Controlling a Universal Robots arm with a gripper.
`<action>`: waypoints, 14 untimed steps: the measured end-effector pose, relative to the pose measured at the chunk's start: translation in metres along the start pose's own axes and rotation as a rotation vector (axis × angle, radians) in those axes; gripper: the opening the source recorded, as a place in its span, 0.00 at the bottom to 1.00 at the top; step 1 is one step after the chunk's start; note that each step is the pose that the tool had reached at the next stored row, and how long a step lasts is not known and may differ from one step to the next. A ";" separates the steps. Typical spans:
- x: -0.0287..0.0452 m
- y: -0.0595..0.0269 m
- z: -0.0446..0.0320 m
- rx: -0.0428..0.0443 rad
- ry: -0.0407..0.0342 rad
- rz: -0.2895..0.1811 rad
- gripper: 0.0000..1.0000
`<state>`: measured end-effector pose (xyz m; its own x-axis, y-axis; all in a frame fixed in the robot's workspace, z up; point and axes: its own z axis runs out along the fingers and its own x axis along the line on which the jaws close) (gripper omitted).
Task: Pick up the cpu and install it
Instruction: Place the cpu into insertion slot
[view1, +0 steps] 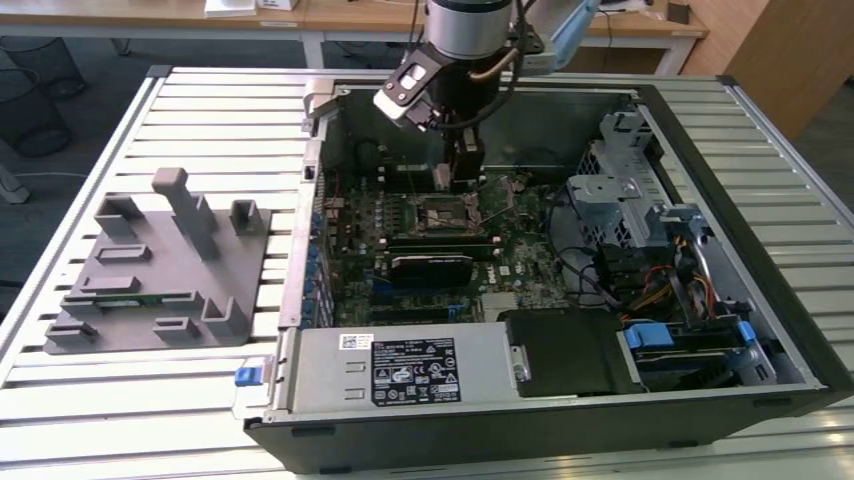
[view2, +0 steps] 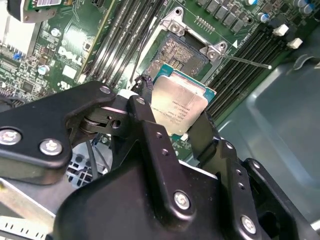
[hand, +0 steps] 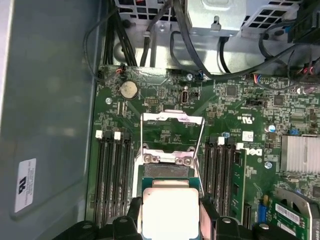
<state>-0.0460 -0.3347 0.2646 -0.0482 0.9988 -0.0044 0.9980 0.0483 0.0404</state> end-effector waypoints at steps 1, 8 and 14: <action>0.0000 -0.0001 0.0015 -0.0001 0.0000 0.000 0.54; 0.0000 -0.0005 0.0116 -0.0008 0.0000 0.000 0.54; 0.0001 -0.0013 0.0191 -0.0008 -0.0001 0.003 0.54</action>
<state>-0.0466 -0.3347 0.2454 -0.0453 0.9990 -0.0044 0.9981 0.0455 0.0413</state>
